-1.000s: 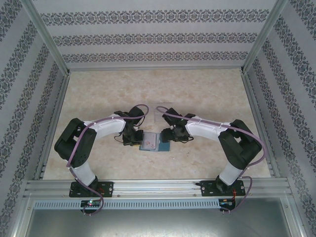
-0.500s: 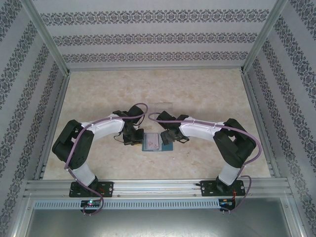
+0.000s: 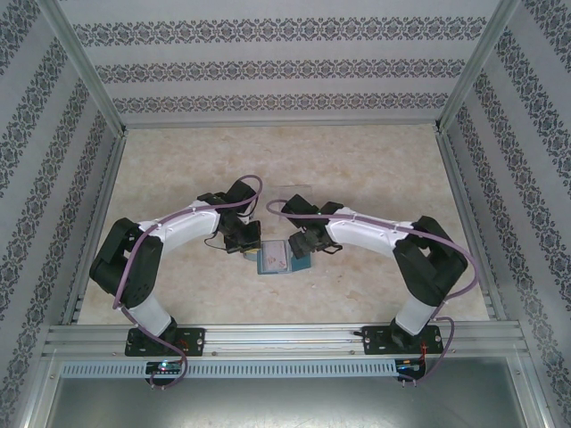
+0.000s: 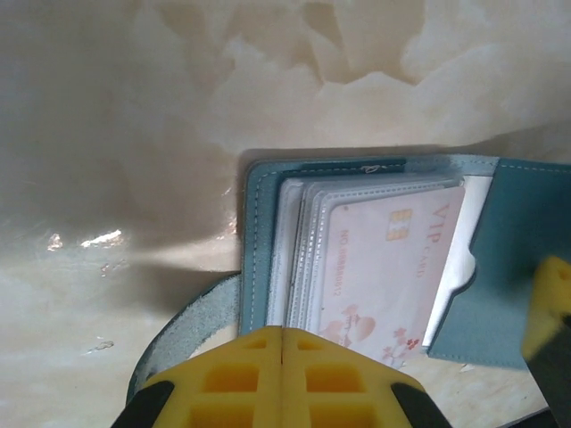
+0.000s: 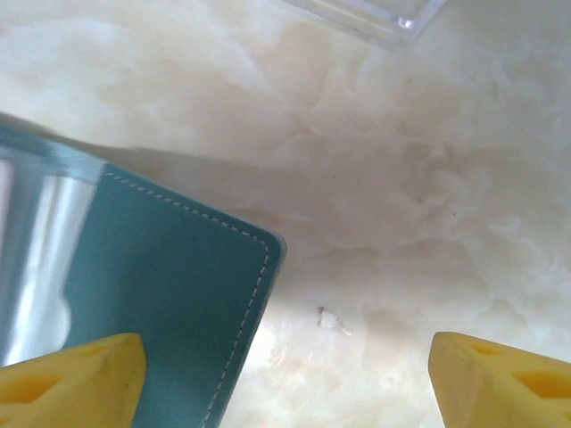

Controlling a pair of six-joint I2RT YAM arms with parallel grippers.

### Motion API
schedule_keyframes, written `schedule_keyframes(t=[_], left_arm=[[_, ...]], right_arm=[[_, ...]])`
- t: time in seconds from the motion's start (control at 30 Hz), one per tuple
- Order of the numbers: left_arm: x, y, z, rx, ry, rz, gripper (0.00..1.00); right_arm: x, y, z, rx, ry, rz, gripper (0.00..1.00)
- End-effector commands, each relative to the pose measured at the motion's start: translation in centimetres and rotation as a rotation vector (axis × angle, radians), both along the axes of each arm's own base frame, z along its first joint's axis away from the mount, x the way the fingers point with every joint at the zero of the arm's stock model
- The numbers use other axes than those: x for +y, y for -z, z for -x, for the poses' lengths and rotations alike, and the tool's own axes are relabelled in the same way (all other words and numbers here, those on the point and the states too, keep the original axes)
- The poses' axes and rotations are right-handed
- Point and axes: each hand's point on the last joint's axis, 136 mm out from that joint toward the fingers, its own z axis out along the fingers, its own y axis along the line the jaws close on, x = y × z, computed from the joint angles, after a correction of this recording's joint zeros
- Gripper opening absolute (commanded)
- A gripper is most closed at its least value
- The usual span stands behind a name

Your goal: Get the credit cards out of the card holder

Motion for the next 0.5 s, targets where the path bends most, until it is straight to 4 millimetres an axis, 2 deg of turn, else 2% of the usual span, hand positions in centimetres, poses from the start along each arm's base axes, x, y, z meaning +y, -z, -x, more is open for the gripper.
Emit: schedule_keyframes(t=[0.0,0.23,0.47], left_arm=[[-0.4,-1.0,-0.7,-0.029,-0.004,0.039,0.04],[-0.5,-0.6,-0.6,-0.026,0.015,0.042,0.04],[-1.0,0.2,-0.5,-0.003,0.025,0.063,0.03]], right_arm=[[1.4,-2.0,0.9,0.039,0.031,-0.128,0.76],[3.1,-3.8,1.1,0.063,0.072,-0.241,0.55],[4.3,-6.1,1.4,0.079,0.078,-0.336,0.49]])
